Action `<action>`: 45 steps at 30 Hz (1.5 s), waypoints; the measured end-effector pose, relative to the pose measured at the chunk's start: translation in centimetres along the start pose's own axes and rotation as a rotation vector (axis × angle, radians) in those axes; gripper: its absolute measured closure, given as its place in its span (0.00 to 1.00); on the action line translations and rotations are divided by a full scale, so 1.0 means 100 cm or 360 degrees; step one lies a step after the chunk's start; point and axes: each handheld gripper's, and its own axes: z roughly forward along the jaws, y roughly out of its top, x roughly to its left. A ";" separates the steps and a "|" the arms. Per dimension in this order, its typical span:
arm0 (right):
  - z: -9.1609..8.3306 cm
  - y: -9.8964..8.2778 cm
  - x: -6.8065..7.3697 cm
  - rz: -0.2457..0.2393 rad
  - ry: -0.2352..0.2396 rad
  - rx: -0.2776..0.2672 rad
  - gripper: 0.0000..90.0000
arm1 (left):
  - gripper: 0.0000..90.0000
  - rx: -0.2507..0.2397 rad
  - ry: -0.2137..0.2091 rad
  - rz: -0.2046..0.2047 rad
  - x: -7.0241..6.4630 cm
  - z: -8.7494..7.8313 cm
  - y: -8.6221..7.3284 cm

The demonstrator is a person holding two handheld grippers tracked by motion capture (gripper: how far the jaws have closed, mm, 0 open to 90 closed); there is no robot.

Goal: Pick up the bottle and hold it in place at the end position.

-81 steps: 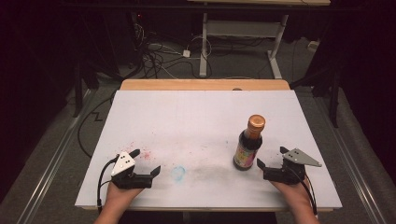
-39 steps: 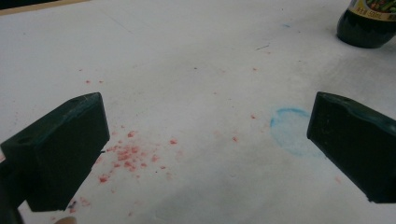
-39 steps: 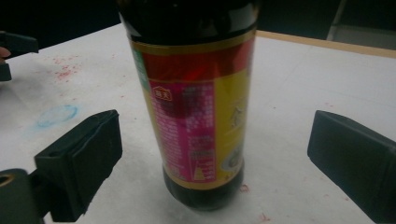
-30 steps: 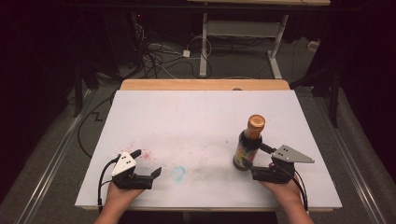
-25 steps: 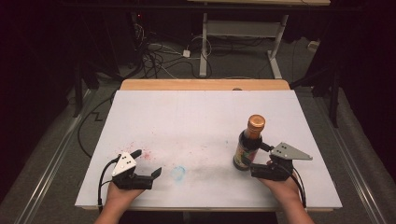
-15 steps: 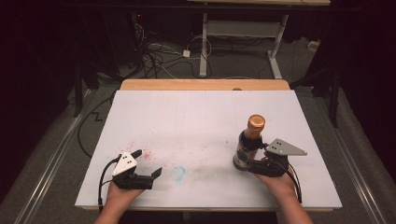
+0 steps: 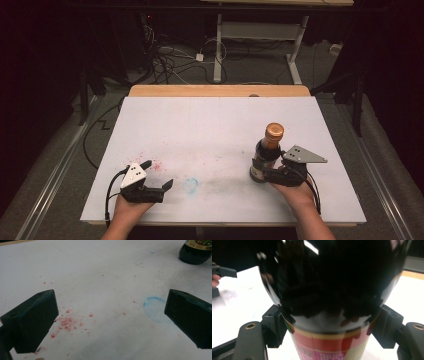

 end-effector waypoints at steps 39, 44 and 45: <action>0.071 0.053 0.018 -0.0102 -0.0024 -0.0063 0.36 | 0.00 0.0008 -0.0027 -0.0019 0.000 -0.001 0.001; 0.096 0.061 0.021 -0.0110 -0.0018 -0.0049 0.36 | 0.00 0.0007 -0.0030 -0.0026 0.000 -0.001 0.001; 0.100 0.061 0.021 -0.0101 -0.0018 -0.0047 0.36 | 0.00 0.0008 -0.0032 -0.0027 0.000 -0.001 0.001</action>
